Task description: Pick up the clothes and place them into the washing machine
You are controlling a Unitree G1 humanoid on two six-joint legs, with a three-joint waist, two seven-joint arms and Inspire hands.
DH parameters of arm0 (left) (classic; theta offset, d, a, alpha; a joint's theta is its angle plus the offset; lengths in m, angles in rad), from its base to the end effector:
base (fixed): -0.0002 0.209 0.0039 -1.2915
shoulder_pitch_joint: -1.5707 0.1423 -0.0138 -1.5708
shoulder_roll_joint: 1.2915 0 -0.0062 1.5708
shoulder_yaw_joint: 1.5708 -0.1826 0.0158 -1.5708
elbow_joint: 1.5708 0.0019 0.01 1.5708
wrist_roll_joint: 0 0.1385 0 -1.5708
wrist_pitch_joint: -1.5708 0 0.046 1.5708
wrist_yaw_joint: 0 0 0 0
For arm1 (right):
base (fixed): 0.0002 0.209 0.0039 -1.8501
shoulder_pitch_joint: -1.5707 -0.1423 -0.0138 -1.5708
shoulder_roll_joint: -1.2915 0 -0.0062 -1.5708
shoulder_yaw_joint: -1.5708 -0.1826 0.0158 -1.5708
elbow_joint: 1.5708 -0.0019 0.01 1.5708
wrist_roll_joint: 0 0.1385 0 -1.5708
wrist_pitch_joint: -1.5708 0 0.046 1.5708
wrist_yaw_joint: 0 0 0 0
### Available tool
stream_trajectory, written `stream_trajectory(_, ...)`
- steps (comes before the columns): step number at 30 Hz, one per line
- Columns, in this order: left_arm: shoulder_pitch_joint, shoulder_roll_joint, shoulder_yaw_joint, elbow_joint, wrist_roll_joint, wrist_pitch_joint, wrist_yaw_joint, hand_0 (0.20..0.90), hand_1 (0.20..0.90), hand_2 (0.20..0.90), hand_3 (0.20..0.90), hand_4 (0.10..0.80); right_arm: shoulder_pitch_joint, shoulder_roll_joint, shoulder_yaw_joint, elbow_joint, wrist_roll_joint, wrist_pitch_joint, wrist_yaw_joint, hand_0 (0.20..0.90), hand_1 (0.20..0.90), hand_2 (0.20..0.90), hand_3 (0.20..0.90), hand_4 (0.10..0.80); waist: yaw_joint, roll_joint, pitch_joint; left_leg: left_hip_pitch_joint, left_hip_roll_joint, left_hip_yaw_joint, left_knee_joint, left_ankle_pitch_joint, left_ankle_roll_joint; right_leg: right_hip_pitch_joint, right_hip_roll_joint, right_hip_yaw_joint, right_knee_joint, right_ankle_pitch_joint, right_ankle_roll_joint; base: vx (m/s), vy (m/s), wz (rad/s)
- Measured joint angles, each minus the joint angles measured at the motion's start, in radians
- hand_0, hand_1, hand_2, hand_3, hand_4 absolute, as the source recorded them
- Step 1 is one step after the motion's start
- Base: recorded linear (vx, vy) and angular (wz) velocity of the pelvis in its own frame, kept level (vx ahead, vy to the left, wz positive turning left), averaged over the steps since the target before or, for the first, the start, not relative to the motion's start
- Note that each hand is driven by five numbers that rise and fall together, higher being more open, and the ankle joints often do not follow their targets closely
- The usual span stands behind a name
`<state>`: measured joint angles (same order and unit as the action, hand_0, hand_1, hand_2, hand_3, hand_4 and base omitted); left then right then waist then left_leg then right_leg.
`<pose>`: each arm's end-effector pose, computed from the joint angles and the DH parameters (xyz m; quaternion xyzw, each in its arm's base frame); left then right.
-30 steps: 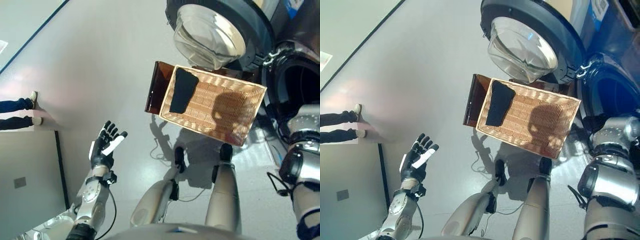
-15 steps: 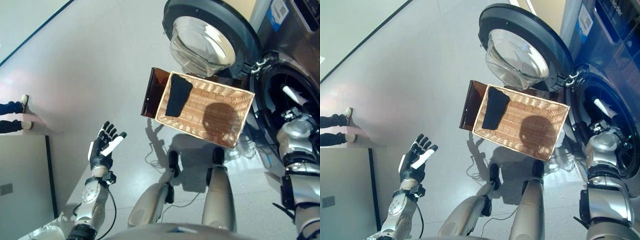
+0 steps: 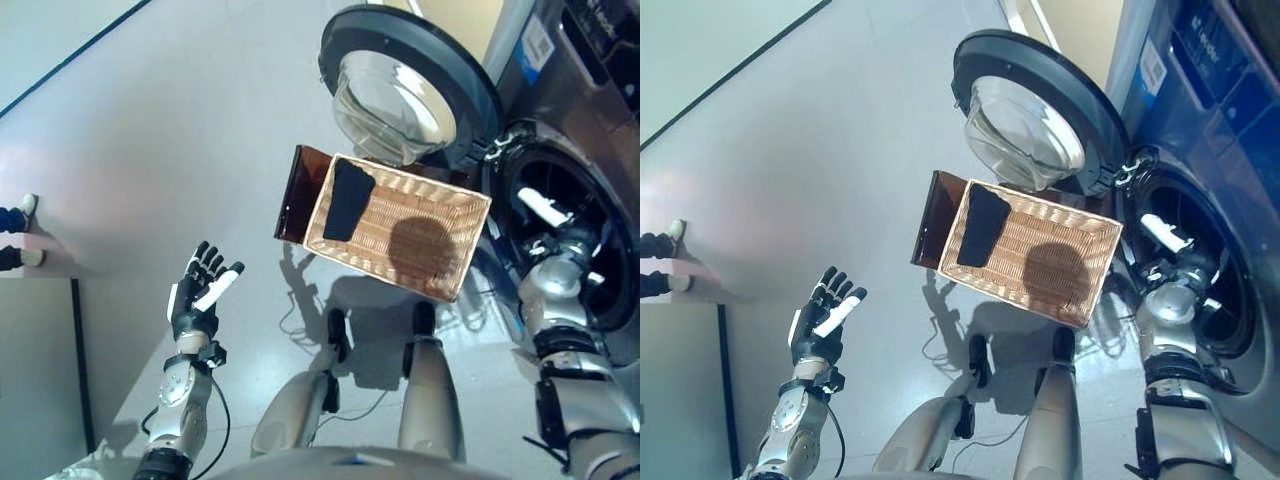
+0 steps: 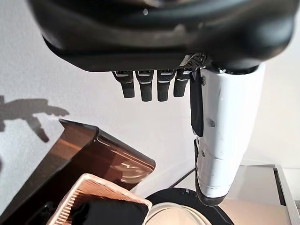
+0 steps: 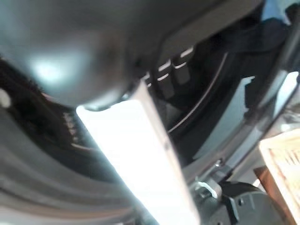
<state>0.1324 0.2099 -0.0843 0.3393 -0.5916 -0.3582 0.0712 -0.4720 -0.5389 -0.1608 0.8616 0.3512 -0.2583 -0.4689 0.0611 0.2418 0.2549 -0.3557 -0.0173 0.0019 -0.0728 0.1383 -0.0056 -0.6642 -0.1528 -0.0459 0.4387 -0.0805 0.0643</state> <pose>0.1572 0.1980 -0.0212 -0.1657 0.0617 0.1227 0.9766 0.2657 -0.3080 0.0682 -0.0410 -0.0080 -0.4105 0.9109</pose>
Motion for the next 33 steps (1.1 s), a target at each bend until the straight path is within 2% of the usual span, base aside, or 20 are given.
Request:
stream_trajectory(4,0.007,-0.005,0.007,0.033,0.013,0.000,0.005,0.900,0.900,0.900,0.900,0.800,0.048,0.039,0.001,0.001,0.000,-0.002,-0.011,0.900,0.900,0.900,0.900,0.800,0.000,-0.012,-0.017,0.020,0.006,0.000,0.001,-0.007,0.001,0.031,0.007,-0.008,-0.023,0.009,-0.009,0.022,0.005,-0.04)
stream_trajectory(7,0.009,-0.007,0.029,0.041,0.022,0.000,0.013,0.900,0.900,0.900,0.900,0.800,0.079,0.074,0.014,-0.012,0.000,-0.003,-0.008,0.900,0.900,0.900,0.900,0.800,-0.003,-0.025,-0.024,0.020,0.008,0.002,0.000,-0.008,0.001,0.038,0.010,-0.008,-0.037,0.015,-0.003,-0.011,0.021,-0.05)
stream_trajectory(14,0.011,-0.006,0.038,0.045,0.034,0.000,0.020,0.900,0.900,0.900,0.900,0.800,0.095,0.090,0.054,-0.012,-0.044,-0.001,-0.009,0.900,0.900,0.900,0.900,0.800,0.001,-0.025,-0.024,0.016,0.006,0.003,0.000,-0.010,0.006,0.044,0.009,-0.006,-0.062,0.029,0.005,0.000,0.000,0.00)
stream_trajectory(18,0.017,-0.006,0.039,0.043,0.034,-0.001,0.023,0.900,0.900,0.900,0.900,0.800,0.094,0.088,0.061,-0.009,-0.072,0.002,-0.009,0.900,0.900,0.900,0.900,0.800,0.005,-0.025,-0.025,0.004,0.006,0.008,0.000,-0.013,0.007,0.029,0.009,-0.001,-0.061,0.027,0.005,0.000,0.000,0.00)
stream_trajectory(22,0.019,-0.007,0.038,0.043,0.034,-0.001,0.021,0.900,0.900,0.900,0.900,0.800,0.082,0.049,0.163,0.080,-0.188,0.061,0.003,0.900,0.900,0.900,0.900,0.800,0.010,-0.025,-0.024,-0.020,0.008,0.015,0.001,-0.009,0.007,0.007,0.009,-0.002,-0.062,0.044,-0.008,0.000,0.000,0.00)
stream_trajectory(27,0.018,-0.006,0.039,0.043,0.034,-0.002,0.018,0.900,0.900,0.900,0.900,0.800,0.060,0.037,0.214,0.155,-0.286,0.106,0.014,0.900,0.900,0.900,0.900,0.800,0.013,-0.024,-0.022,-0.022,0.006,0.017,-0.001,-0.010,0.007,0.006,0.011,-0.003,-0.071,0.043,-0.008,0.000,0.000,0.00)
stream_trajectory(33,0.016,-0.006,0.036,0.039,0.034,-0.002,0.015,0.900,0.900,0.900,0.900,0.800,-0.038,-0.002,0.272,0.256,-0.385,0.142,0.014,0.900,0.900,0.900,0.900,0.800,0.017,-0.011,-0.003,-0.051,0.007,0.018,0.000,-0.007,0.007,-0.021,0.009,-0.002,-0.077,0.050,-0.001,-0.001,0.000,0.01)
